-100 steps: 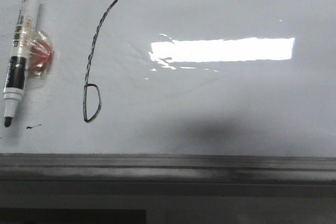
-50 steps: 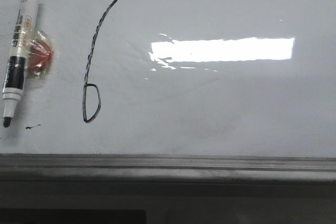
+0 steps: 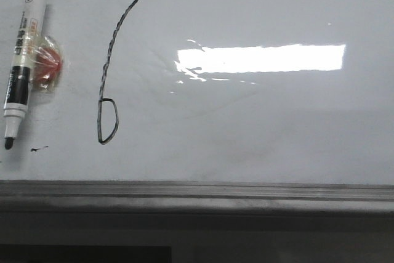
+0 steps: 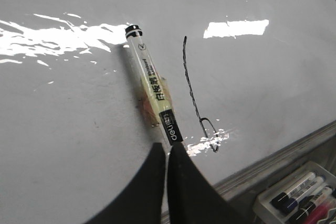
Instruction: Write number 6 on whiteboard
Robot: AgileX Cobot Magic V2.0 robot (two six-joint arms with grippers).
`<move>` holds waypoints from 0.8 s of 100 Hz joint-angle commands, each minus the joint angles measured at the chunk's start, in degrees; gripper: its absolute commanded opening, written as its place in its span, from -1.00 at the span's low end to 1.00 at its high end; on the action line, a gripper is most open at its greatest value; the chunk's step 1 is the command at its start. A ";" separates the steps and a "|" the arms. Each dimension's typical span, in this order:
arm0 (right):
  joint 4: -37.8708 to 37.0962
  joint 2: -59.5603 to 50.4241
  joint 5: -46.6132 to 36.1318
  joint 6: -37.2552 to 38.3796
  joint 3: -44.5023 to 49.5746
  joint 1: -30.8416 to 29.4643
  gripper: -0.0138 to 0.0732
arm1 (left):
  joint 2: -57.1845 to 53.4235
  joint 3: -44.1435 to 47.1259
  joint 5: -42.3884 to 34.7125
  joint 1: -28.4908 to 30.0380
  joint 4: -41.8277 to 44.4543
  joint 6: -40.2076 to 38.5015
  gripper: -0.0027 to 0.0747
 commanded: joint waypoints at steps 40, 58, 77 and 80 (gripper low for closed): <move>-0.99 0.10 -4.77 -0.63 -1.55 -0.05 -0.81 | 0.43 6.07 -5.71 25.29 13.43 -11.15 -0.98; -0.99 0.10 -4.77 -0.63 -1.55 -0.05 -0.81 | -3.78 7.30 1.16 31.77 13.56 -11.15 -0.98; -0.83 0.10 -4.90 -0.63 -1.55 -0.05 -0.81 | -3.60 7.30 5.29 31.89 13.45 -11.59 -0.98; -0.83 0.10 -4.90 -0.63 -1.55 -0.05 -0.81 | -3.60 7.30 5.29 31.89 13.45 -12.03 -0.98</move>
